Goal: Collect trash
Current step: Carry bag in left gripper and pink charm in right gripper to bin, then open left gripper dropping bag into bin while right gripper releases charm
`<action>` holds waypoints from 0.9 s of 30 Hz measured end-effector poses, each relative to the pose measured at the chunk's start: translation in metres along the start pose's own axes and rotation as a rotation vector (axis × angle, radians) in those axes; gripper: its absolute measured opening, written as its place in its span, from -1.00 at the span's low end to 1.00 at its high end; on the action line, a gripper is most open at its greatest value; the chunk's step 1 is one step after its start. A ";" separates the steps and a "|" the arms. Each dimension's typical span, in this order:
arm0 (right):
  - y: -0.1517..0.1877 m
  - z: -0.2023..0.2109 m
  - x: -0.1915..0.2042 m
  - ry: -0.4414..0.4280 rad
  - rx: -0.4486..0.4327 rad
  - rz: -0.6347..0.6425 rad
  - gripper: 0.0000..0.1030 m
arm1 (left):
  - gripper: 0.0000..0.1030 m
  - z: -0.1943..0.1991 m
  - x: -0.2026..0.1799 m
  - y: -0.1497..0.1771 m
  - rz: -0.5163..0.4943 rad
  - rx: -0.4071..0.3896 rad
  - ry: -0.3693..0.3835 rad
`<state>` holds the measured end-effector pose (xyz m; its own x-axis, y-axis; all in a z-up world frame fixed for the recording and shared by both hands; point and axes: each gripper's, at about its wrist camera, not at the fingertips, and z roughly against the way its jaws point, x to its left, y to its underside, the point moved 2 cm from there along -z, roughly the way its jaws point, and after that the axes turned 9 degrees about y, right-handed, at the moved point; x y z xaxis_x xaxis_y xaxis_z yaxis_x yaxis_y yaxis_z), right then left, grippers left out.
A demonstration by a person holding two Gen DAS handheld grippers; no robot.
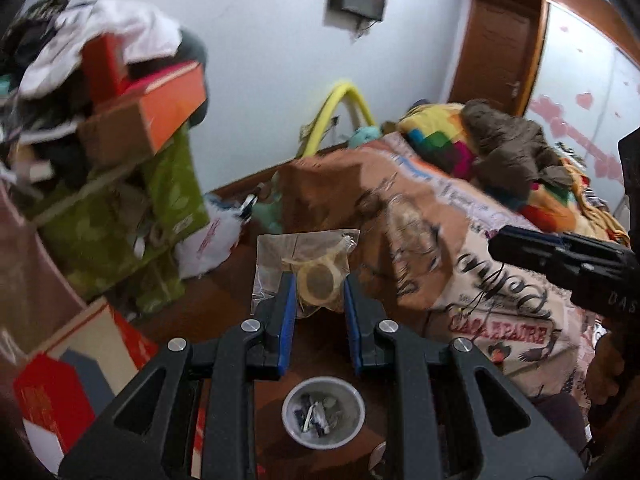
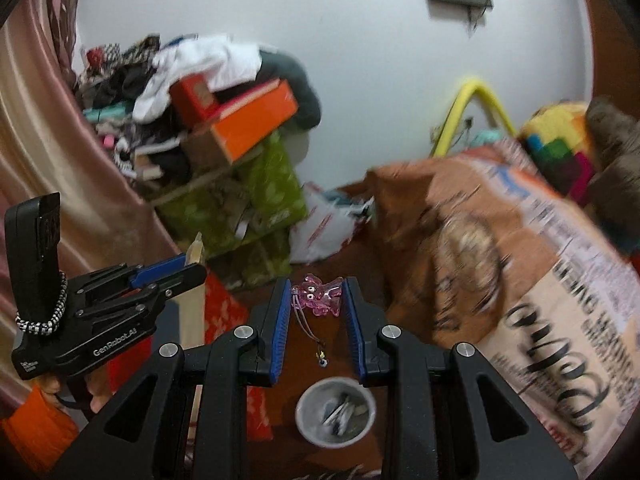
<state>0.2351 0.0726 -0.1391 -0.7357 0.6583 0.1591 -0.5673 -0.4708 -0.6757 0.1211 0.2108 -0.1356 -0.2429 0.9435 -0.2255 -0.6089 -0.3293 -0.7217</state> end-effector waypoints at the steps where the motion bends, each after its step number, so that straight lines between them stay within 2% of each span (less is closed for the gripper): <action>1: 0.006 -0.010 0.002 0.001 0.023 0.001 -0.54 | -0.56 -0.006 0.006 0.007 0.020 0.017 -0.004; 9: 0.049 -0.080 -0.001 -0.036 0.222 -0.058 -0.54 | -0.56 -0.054 0.042 0.057 0.136 0.152 -0.025; 15: 0.083 -0.126 0.004 -0.047 0.371 -0.071 -0.53 | -0.57 -0.081 0.056 0.083 0.183 0.223 -0.026; 27: 0.114 -0.179 0.010 -0.052 0.550 -0.040 -0.51 | -0.57 -0.135 0.076 0.128 0.278 0.386 0.024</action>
<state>0.2289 0.1304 -0.3436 -0.7193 0.6583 0.2218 -0.6942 -0.6927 -0.1955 0.1263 0.2456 -0.3336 -0.4220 0.8166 -0.3938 -0.7602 -0.5554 -0.3371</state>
